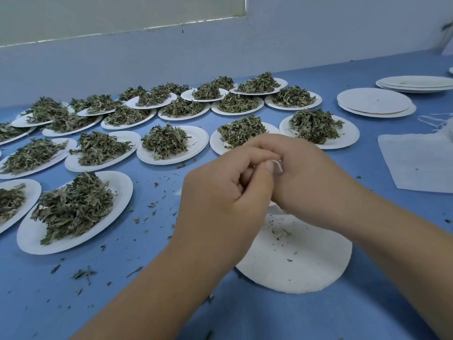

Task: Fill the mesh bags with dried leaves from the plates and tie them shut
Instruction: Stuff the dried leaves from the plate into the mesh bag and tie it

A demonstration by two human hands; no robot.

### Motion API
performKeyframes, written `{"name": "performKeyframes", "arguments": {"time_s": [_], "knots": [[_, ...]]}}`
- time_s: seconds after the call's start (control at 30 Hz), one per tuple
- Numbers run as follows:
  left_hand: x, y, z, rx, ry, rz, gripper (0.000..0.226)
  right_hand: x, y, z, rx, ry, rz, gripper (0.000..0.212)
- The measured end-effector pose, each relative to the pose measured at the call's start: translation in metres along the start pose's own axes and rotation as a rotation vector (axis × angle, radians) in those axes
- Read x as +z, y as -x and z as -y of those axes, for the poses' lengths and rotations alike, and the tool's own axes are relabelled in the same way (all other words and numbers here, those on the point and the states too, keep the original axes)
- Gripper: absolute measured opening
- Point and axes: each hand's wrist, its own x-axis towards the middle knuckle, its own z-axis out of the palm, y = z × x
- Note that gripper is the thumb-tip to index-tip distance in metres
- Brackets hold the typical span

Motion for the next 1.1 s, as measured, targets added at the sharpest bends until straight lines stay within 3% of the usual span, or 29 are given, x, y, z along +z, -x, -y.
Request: {"name": "performKeyframes", "arguments": {"time_s": [0.17,0.3,0.4,0.7,0.87,0.93,1.1], "knots": [[-0.003,-0.002,0.002,-0.047,0.013,-0.012,0.02,-0.004,0.0,-0.002,0.081,-0.119,0.058,0.016],[-0.008,-0.004,0.004,-0.076,0.024,-0.052,0.02,-0.009,0.002,-0.002,0.061,-0.228,0.251,0.056],[-0.008,-0.005,0.004,-0.085,0.026,-0.046,0.022,-0.005,0.003,0.0,-0.005,-0.158,0.241,0.065],[0.0,-0.001,0.002,-0.086,0.067,-0.006,0.018,0.0,0.001,0.001,0.041,-0.109,0.024,0.016],[0.002,-0.001,0.003,-0.055,0.038,0.028,0.021,0.004,-0.002,-0.002,0.051,0.04,-0.025,0.021],[0.0,-0.003,0.005,-0.078,0.056,0.016,0.019,-0.002,-0.001,-0.002,0.072,-0.025,0.059,0.014],[-0.006,-0.005,0.007,-0.077,0.036,0.002,0.02,-0.01,-0.002,-0.005,0.136,-0.2,0.179,0.022]]}}
